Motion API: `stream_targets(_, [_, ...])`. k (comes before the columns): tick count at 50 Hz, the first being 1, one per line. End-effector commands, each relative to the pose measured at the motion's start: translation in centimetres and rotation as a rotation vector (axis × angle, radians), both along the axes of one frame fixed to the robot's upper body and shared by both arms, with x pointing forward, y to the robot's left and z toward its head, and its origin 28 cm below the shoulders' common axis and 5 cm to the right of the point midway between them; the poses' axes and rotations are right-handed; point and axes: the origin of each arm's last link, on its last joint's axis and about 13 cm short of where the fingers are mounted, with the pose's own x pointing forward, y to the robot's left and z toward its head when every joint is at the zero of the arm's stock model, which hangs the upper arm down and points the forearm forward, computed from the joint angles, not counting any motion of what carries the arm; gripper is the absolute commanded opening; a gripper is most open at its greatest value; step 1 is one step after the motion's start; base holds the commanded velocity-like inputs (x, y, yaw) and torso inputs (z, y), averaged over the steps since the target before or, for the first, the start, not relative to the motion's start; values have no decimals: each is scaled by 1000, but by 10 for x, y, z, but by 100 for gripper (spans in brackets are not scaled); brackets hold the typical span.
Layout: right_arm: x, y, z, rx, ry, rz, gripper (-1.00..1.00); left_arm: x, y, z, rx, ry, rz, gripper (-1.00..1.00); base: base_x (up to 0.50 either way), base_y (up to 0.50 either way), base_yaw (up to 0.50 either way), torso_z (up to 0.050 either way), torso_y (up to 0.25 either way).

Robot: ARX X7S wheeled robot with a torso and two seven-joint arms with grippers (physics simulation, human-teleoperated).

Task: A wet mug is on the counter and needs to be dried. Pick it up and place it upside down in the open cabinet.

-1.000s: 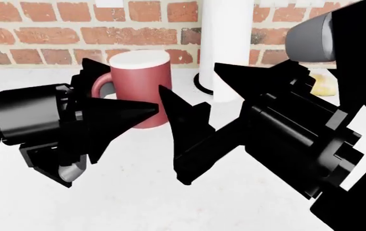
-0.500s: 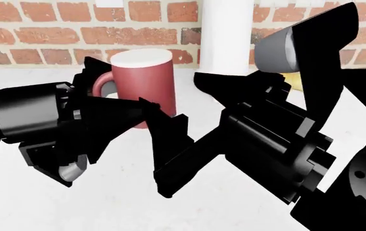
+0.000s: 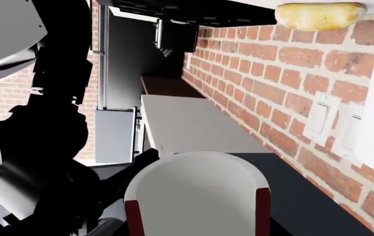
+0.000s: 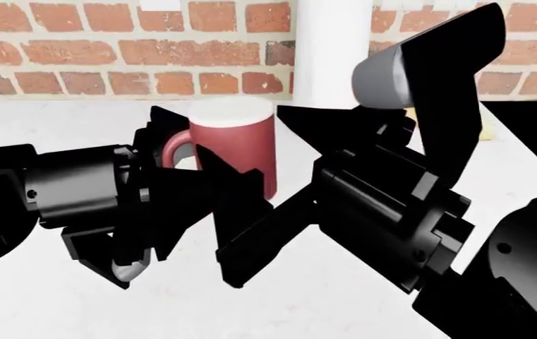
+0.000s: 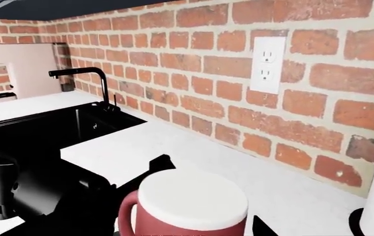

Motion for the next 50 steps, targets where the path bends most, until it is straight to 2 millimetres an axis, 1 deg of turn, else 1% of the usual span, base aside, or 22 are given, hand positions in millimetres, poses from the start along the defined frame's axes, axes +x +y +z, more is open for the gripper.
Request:
stream_targets(1, [3, 0, -3, -13, -1, -14, 100, 1, 0, 4, -26, 4, -3, -100, 0, 0, 0, 0, 0])
stream_targets(14, [2, -1, -7, -13, 6, -18, 100, -1, 0, 10, -55, -18, 0, -100, 0, 0, 0, 0, 1])
stream_targets(37, [3, 3, -3, -22, -5, -6, 100, -7, 2, 11, -64, -20, -32, -100, 0, 0, 0, 0, 0])
stream_targets(50, [3, 5, -4, -19, -2, 1, 100, -10, 3, 11, -71, -20, -45, -100, 0, 0, 0, 0, 0])
